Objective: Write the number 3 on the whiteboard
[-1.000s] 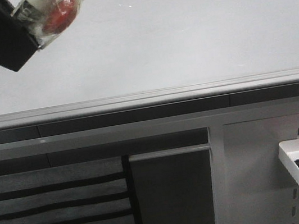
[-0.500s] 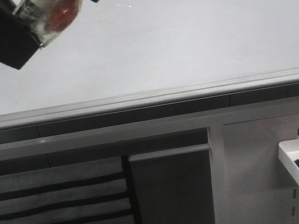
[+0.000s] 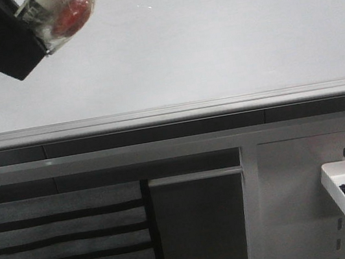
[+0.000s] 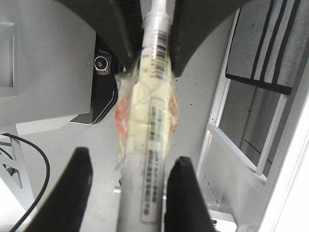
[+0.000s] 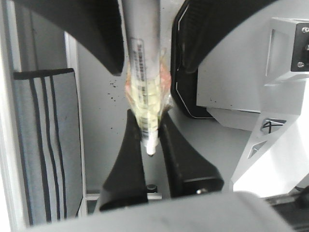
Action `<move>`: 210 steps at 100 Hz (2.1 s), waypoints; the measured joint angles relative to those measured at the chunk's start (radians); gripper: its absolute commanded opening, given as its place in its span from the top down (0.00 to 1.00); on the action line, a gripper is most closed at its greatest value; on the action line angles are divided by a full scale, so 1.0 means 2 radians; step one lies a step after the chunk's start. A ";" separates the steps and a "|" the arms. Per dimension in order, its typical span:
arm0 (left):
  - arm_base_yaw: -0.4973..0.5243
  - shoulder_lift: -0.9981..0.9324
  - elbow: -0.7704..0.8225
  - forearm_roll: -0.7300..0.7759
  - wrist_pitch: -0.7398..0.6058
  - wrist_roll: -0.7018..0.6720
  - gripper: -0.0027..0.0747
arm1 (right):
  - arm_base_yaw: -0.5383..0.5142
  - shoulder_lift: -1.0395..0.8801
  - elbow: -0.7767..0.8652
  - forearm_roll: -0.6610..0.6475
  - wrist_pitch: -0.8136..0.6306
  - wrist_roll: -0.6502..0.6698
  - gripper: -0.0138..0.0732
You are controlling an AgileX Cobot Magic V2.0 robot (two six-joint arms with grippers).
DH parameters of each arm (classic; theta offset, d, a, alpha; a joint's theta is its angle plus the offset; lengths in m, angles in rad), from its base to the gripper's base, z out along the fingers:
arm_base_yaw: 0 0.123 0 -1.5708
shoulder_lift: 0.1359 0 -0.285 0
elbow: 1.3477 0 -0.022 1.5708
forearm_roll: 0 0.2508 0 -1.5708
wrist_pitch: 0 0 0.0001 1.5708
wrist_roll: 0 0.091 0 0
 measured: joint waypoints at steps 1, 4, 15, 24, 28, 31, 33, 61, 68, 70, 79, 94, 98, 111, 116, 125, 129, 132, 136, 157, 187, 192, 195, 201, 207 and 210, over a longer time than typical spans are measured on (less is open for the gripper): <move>0.000 0.000 0.000 0.000 0.000 0.000 0.99 | 0.000 0.000 0.000 0.000 0.000 -0.001 0.55; 0.000 0.000 0.000 0.000 0.000 0.000 0.99 | 0.000 0.000 0.000 -0.001 -0.001 -0.005 0.55; 0.000 0.000 0.000 0.000 0.000 0.000 0.99 | 0.000 0.000 0.000 -0.002 -0.004 -0.015 0.55; 0.000 0.000 0.000 0.000 0.000 0.000 0.99 | 0.000 0.000 0.000 -0.002 -0.004 -0.020 0.55; 0.000 0.000 0.000 0.000 0.000 0.000 0.99 | 0.000 0.000 0.000 -0.002 -0.004 -0.022 0.55; 0.000 0.000 0.000 0.000 0.000 0.000 0.99 | 0.000 0.000 0.000 -0.002 -0.004 -0.021 0.55; 0.000 0.000 0.000 0.000 0.000 0.000 0.99 | 0.000 0.000 0.000 -0.002 -0.004 -0.021 0.55; 0.000 0.000 0.000 0.000 0.000 0.000 0.99 | 0.000 0.000 0.000 -0.002 -0.005 -0.022 0.55; 0.000 0.000 0.000 0.000 0.000 0.000 0.99 | 0.000 0.001 0.000 -0.002 -0.005 -0.022 0.55; 0.000 0.000 0.000 0.000 0.000 0.000 0.99 | 0.000 0.001 0.000 -0.002 -0.006 -0.022 0.55; 0.000 0.000 0.000 0.000 0.000 0.000 0.99 | 0.000 0.003 0.000 -0.003 -0.007 -0.022 0.58; 0.000 0.000 0.000 0.000 0.000 0.000 0.99 | 0.000 0.003 0.000 -0.003 -0.007 -0.022 0.67; 0.000 0.000 0.000 0.000 0.000 0.000 0.99 | 0.000 0.003 0.000 -0.003 -0.007 -0.022 0.69; 0.000 0.000 0.000 0.000 0.000 0.000 0.99 | 0.000 0.003 0.000 -0.003 -0.007 -0.022 0.77; 0.000 0.000 0.000 0.000 0.000 0.000 0.99 | 0.000 0.003 0.000 -0.003 -0.007 -0.022 0.79; 0.000 0.000 0.000 0.000 0.000 0.000 0.99 | 0.000 0.003 0.000 -0.003 -0.007 -0.022 0.82; 0.000 0.000 0.000 0.000 -0.002 0.000 0.99 | 0.000 0.003 0.000 -0.003 -0.007 -0.022 0.83; 0.000 0.000 0.000 0.000 -0.003 0.000 0.99 | 0.000 0.003 0.000 -0.003 -0.007 -0.022 0.84; 0.000 0.000 0.000 0.000 -0.005 0.001 0.99 | 0.000 0.003 0.000 -0.004 -0.007 -0.022 0.84; 0.000 0.000 0.000 0.001 -0.010 0.001 0.70 | 0.000 0.003 0.000 -0.005 -0.007 -0.022 0.84; 0.009 -0.044 0.000 -0.003 -0.052 -0.005 0.44 | 0.000 -0.037 0.000 -0.037 -0.023 0.052 0.84; 0.016 -0.060 0.000 -0.004 -0.052 -0.014 0.44 | 0.000 -0.052 0.000 -0.061 -0.026 0.084 0.84; 0.021 -0.070 0.000 -0.004 -0.052 -0.022 0.44 | 0.000 -0.061 0.000 -0.078 -0.026 0.103 0.84; 0.035 -0.093 0.001 -0.005 -0.052 -0.038 0.44 | 0.000 -0.083 0.008 -0.113 -0.029 0.144 0.84; 0.050 -0.115 0.009 -0.005 -0.053 -0.055 0.44 | -0.001 -0.106 0.029 -0.144 -0.036 0.177 0.84; 0.061 -0.129 0.017 -0.005 -0.053 -0.066 0.44 | -0.003 -0.121 0.042 -0.154 -0.043 0.198 0.84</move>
